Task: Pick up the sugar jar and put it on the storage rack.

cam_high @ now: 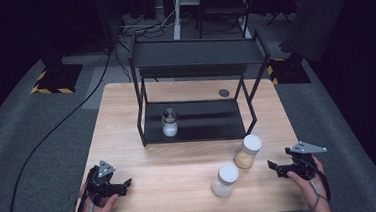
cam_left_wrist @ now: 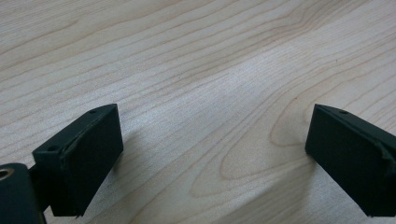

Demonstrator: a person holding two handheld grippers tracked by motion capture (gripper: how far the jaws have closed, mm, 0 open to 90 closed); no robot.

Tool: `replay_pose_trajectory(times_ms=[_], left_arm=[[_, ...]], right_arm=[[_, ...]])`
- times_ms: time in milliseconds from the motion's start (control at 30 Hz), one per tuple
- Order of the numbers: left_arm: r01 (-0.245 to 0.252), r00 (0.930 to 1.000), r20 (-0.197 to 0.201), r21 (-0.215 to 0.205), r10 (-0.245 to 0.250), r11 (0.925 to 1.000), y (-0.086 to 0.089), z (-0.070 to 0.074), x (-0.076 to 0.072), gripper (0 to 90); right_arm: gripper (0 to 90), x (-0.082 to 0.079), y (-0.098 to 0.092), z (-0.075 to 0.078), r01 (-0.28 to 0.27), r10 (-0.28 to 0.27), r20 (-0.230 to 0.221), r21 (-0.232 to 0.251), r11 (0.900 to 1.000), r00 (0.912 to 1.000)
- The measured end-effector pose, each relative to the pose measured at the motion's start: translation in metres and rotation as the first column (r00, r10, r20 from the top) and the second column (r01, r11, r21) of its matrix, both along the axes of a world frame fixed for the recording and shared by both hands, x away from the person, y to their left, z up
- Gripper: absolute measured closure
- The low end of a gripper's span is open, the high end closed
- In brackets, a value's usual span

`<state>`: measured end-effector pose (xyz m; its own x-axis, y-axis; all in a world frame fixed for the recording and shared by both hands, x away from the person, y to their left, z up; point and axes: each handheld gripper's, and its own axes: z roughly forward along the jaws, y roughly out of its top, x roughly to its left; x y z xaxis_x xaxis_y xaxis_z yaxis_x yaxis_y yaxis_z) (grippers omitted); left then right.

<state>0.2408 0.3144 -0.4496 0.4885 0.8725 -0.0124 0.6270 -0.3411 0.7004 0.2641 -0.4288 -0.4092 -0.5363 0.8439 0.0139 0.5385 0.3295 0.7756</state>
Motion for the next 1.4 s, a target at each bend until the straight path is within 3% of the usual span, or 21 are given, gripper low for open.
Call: replay_pose_trajectory(times_ms=[333, 700, 1000, 1400], left_arm=[[0.0, 1.0, 0.0, 0.0, 0.0, 1.0, 0.0, 0.0, 0.0, 3.5], [0.0, 1.0, -0.001, -0.001, 0.0, 1.0, 0.0, 0.0, 0.0, 3.5], [0.001, 1.0, -0.001, 0.0, -0.001, 1.0, 0.0, 0.0, 0.0, 3.5], [0.0, 1.0, 0.0, 0.0, 0.0, 1.0, 0.0, 0.0, 0.0, 3.5]], right_arm=[[4.1, -0.008, 0.007, 0.031, -0.046, 0.046, 0.036, 0.023, 0.999, 0.9983], [4.1, -0.016, 0.016, 0.062, -0.088, 0.086, 0.046, 0.05, 0.995, 0.9952], [4.1, -0.022, 0.025, 0.077, -0.116, 0.112, 0.06, 0.063, 0.991, 0.9918], [4.1, -0.024, 0.042, 0.087, -0.171, 0.166, 0.072, 0.069, 0.983, 0.9835]])
